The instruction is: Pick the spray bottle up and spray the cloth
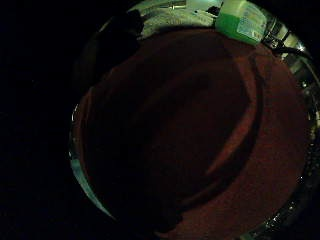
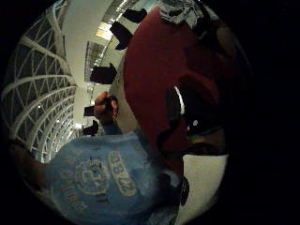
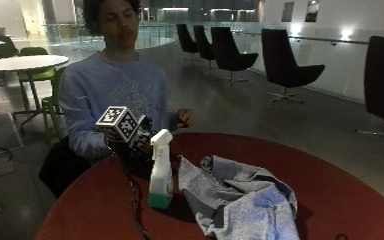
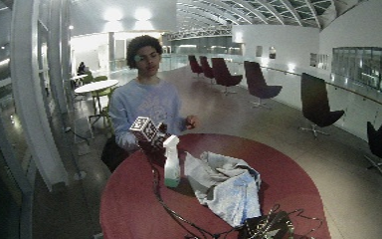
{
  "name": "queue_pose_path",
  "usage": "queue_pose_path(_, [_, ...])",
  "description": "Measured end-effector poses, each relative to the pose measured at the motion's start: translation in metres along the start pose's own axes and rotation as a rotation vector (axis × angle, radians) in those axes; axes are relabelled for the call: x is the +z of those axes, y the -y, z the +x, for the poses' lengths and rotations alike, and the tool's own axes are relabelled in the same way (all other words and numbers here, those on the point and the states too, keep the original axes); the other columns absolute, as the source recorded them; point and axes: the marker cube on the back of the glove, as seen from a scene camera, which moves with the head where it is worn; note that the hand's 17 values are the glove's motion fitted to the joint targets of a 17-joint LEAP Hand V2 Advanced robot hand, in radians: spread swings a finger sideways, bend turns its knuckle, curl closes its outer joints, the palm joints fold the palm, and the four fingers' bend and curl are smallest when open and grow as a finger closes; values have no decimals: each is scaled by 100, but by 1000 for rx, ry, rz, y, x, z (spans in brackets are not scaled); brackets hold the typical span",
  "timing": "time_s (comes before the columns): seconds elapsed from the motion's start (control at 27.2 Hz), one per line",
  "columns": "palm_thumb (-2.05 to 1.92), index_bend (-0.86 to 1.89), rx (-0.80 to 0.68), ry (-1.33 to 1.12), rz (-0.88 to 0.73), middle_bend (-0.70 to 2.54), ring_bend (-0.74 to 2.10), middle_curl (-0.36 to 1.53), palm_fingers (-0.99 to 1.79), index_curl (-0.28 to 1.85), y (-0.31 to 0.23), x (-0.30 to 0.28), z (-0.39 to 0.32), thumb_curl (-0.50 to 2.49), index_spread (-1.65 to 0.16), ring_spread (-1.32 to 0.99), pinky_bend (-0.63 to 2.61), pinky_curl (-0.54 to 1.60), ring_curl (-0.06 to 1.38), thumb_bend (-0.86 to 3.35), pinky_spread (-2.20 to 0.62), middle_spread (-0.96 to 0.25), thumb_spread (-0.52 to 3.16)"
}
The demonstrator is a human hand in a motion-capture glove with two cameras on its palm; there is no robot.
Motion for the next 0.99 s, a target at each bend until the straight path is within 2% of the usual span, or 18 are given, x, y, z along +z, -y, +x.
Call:
queue_pose_path(0.18, [54, 34, 4, 4, -2, 34, 26, 16, 67, 20, 0, 0, -1, 14, -25, 3, 20, 12, 13, 35, 15, 0, 67])
queue_pose_path(0.41, [57, 32, 10, 6, -7, 34, 24, 21, 66, 26, -1, 1, -1, 18, -29, 4, 18, 16, 17, 35, 19, 0, 92])
queue_pose_path(0.99, [61, 27, 2, 15, 2, 28, 20, 29, 65, 34, 0, 0, -6, 26, -33, 4, 16, 20, 22, 27, 22, 0, 116])
